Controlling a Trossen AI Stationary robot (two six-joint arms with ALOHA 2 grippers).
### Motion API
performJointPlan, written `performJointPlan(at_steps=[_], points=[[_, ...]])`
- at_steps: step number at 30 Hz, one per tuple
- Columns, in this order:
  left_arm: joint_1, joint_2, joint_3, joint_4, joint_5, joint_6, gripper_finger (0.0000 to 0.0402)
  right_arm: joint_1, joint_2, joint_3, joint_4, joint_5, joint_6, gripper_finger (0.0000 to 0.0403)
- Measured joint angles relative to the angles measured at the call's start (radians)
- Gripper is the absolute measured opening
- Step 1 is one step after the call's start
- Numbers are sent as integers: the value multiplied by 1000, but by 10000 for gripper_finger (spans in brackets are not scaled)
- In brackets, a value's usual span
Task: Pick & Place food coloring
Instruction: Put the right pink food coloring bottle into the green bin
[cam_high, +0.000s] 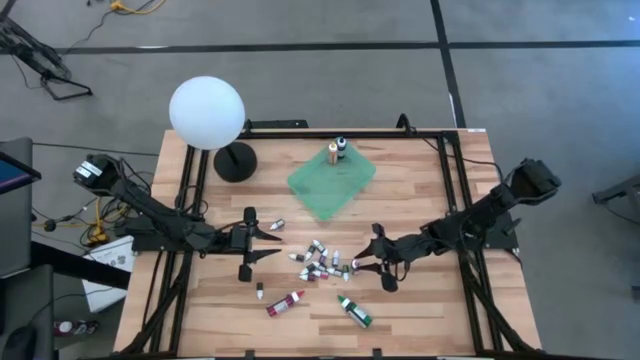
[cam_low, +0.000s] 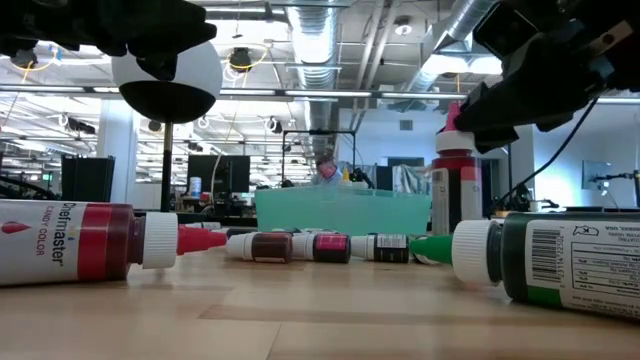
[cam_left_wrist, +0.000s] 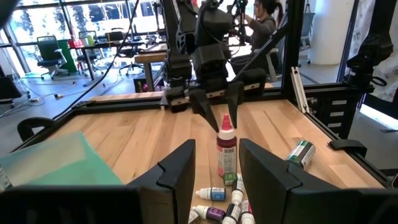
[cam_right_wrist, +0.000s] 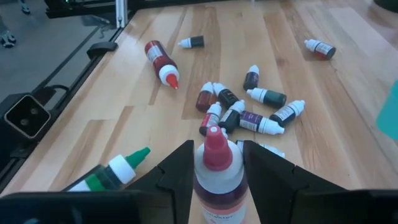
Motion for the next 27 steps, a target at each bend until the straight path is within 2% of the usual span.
performJointPlan(at_steps=[13,27], points=[[0,0,0,-14,-1,-1,119,-20,-17,-3,1,-48,-10,125],[0,0,0,-17,-6,-2,119,-20,-19,-3,9,-47,-26,66]])
